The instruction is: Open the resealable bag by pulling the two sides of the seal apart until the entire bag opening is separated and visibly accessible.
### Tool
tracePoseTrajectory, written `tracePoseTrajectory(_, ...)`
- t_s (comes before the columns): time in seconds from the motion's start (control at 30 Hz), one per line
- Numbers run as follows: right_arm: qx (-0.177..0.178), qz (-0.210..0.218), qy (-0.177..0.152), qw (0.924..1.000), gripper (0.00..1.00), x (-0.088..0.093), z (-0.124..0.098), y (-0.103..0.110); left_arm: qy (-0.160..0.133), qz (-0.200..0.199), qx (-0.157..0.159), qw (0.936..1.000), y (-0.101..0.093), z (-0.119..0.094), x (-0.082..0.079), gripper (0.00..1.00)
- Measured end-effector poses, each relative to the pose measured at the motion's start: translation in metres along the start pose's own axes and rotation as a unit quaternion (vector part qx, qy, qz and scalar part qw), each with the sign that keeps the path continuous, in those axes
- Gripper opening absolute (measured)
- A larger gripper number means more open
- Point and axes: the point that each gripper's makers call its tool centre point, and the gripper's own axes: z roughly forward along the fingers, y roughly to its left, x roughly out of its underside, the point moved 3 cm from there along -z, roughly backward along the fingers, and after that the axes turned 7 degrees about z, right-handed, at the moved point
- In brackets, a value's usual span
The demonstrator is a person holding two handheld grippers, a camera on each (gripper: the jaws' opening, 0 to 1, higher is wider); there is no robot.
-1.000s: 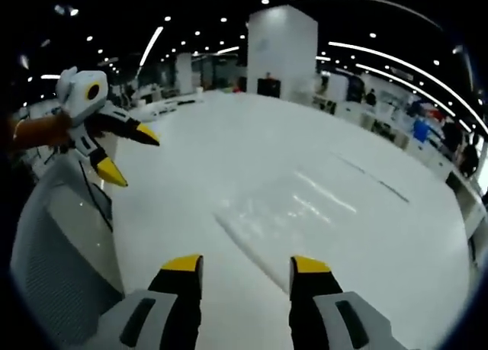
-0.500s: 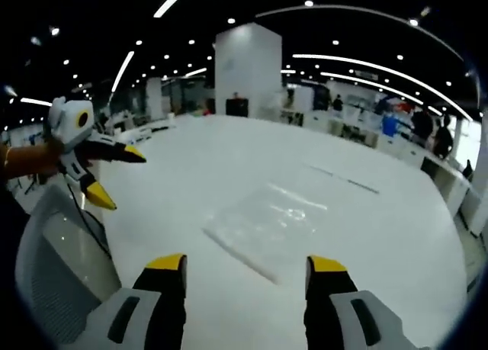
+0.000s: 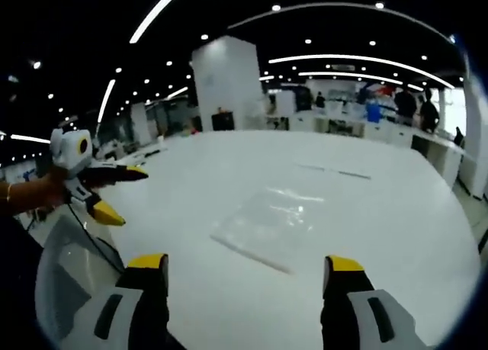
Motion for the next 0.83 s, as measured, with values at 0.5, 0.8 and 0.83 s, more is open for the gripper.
tracePoseTrajectory(0.5,0.006,0.026,-0.008,0.9996,0.89,0.0073,-0.0050,-0.0005,-0.003,-0.018,0.004,0.9998,0.0006,-0.0013,0.0016,0.92)
tracePoseTrajectory(0.8,0.003,0.032,-0.007,0.9995,0.93,0.0093,-0.0044,0.0021,0.003,-0.025,0.008,0.9996,-0.0027,-0.0007,0.0040,0.92)
tracePoseTrajectory(0.83,0.002,0.032,-0.006,0.9995,0.93,0.0102,-0.0040,0.0027,0.005,-0.025,0.009,0.9996,-0.0030,-0.0006,0.0052,0.92)
